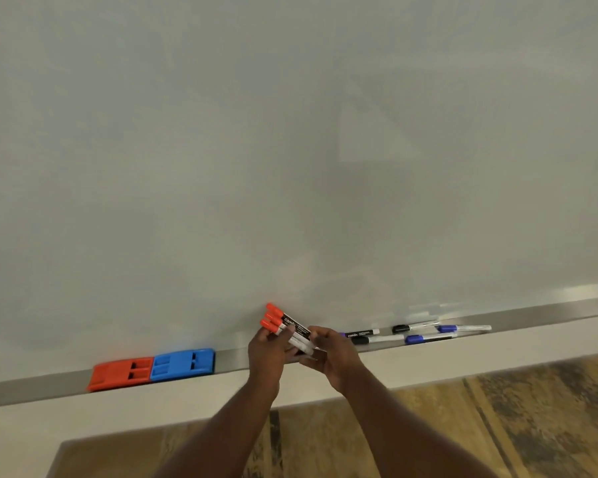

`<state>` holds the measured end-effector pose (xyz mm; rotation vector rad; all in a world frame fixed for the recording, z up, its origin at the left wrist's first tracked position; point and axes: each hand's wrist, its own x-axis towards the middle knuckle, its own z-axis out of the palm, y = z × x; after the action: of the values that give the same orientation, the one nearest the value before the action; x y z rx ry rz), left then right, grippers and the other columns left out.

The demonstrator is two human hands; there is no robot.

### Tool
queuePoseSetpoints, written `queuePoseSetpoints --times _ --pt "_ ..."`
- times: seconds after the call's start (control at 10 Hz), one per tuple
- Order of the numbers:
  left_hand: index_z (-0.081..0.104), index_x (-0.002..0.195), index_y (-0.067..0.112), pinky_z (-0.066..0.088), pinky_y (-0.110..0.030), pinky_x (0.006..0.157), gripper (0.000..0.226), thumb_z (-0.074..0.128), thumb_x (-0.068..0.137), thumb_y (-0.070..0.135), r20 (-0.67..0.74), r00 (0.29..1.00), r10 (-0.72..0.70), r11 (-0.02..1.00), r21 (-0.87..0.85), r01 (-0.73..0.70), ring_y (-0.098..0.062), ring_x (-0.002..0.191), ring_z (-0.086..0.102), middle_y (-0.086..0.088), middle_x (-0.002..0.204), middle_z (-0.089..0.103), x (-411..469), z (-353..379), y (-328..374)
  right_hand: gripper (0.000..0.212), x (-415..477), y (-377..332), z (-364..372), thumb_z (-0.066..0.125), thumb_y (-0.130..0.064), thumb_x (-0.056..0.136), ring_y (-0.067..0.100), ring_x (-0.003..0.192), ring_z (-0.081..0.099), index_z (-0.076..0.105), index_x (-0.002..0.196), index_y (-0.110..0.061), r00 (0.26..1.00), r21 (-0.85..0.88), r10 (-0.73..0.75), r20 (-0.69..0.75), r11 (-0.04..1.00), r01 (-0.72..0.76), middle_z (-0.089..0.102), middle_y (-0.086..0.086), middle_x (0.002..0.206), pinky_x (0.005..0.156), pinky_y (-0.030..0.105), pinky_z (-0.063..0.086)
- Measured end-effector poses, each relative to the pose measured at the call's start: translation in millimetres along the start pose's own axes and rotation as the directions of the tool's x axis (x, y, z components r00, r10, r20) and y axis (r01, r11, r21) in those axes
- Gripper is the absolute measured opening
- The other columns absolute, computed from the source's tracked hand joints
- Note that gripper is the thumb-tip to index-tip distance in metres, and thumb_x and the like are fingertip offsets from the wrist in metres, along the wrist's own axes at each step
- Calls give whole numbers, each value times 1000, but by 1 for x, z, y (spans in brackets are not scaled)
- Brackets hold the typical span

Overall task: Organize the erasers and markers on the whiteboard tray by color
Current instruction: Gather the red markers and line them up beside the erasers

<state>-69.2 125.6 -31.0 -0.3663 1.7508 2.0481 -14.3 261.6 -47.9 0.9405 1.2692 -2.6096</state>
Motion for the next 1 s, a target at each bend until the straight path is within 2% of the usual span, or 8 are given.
queuePoseSetpoints --times 0.1,0.2,0.4,0.5,0.6,0.7,0.9,1.0 --pt "73 94 18 62 -37 67 18 79 77 20 -40 999 10 998 57 -7 -24 78 77 -5 89 79 3 -10 1 22 1 2 6 59 -3 94 33 91 69 67 114 0 1000 29 -16 17 999 16 72 20 105 93 48 55" --pt "73 96 20 62 -31 64 19 79 78 23 -58 998 13 997 72 -9 -19 78 77 -1 91 79 4 -20 1 24 0 8 13 64 -3 91 30 93 70 67 115 -1 1000 28 -20 16 999 20 74 19 106 95 45 55" --pt "70 101 16 61 -28 65 22 77 81 23 -99 995 7 998 57 -1 -21 84 76 -2 95 77 6 -45 1 17 2 21 21 68 2 88 23 81 76 73 103 -5 998 -41 -10 -60 999 7 79 12 93 75 34 63" --pt "64 107 21 55 -17 59 19 67 89 29 -173 985 9 994 110 10 -14 87 69 4 98 69 7 -63 2 18 5 27 22 71 6 85 25 77 75 74 101 -2 988 -136 -15 -155 991 -6 77 10 83 67 33 63" --pt "63 113 14 55 -33 84 25 55 95 30 -221 975 -32 958 272 93 -22 98 64 -6 107 65 17 -80 1 18 9 35 22 72 7 84 26 78 72 74 98 -3 977 -252 -47 -206 968 -7 72 11 86 64 31 64" --pt "66 88 20 53 -30 81 18 50 96 22 -119 987 -103 944 302 135 -14 86 64 -4 96 69 23 -94 2 21 16 42 25 73 4 84 27 82 72 74 102 -6 966 -383 -88 -242 924 -12 70 10 93 67 34 64" --pt "59 80 12 51 -31 76 23 48 97 23 -174 960 -219 903 338 267 -16 74 57 -4 79 59 39 -103 8 23 35 49 43 74 3 83 28 84 73 75 103 -7 952 -500 -122 -281 866 -36 70 9 95 75 40 64" --pt "67 86 13 54 -28 73 27 43 99 16 -62 975 -215 923 312 223 -12 77 65 -3 89 71 45 -113 10 21 44 51 52 74 2 84 25 84 72 75 103 -8 953 -529 -117 -280 847 -51 71 8 96 71 34 65"
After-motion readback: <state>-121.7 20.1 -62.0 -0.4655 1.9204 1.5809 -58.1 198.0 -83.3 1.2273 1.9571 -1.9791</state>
